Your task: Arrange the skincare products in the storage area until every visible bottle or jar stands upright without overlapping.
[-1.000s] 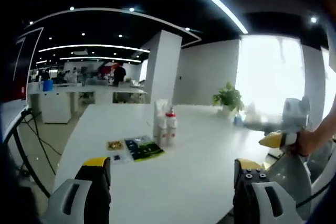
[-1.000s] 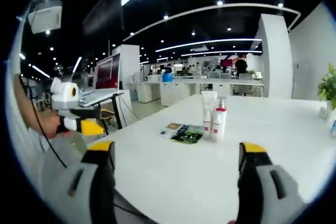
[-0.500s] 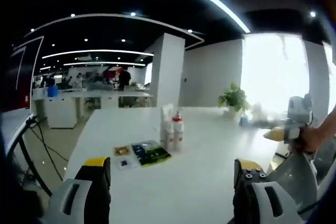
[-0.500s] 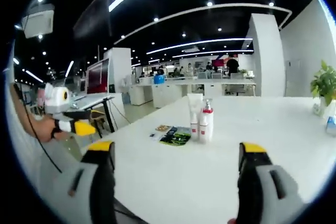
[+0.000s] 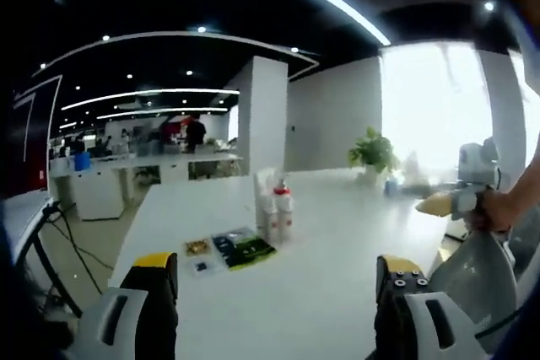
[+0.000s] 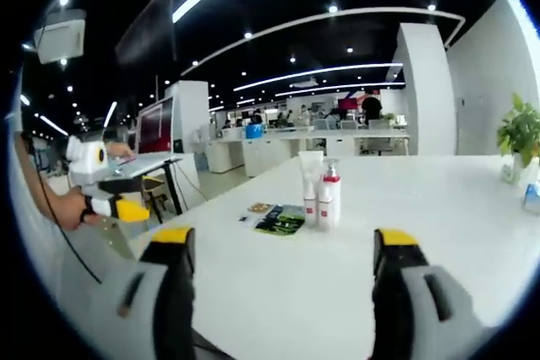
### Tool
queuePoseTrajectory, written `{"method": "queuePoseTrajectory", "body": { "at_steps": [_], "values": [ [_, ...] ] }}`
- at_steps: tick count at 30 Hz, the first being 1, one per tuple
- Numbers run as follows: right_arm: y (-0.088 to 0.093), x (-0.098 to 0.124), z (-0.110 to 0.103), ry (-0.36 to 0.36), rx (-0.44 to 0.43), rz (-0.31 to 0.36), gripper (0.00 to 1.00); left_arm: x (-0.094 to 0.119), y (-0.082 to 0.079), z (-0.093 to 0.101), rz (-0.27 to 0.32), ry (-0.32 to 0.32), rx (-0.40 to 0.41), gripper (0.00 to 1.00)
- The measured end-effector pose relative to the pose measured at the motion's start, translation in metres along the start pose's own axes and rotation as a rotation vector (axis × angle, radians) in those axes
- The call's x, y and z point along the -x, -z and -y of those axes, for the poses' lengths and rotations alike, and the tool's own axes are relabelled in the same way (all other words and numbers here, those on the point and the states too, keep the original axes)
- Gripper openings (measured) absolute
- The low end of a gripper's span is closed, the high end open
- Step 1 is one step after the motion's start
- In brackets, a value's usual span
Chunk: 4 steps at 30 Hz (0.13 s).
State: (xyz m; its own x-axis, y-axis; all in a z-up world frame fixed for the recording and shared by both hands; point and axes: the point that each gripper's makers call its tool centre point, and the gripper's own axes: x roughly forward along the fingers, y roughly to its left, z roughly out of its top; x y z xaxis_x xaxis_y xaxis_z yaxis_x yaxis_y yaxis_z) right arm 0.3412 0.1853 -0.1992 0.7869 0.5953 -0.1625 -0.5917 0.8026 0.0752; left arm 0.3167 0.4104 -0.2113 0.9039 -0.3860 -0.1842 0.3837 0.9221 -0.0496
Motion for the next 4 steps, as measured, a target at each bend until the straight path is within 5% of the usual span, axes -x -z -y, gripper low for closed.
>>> {"method": "queuePoseTrajectory", "body": {
  "at_steps": [4],
  "values": [
    [0.0008, 0.0006, 0.0043, 0.016, -0.015, -0.005, 0.88, -0.0015, 0.0037, -0.0014, -0.013, -0.008, 0.014, 1.0]
  ]
}}
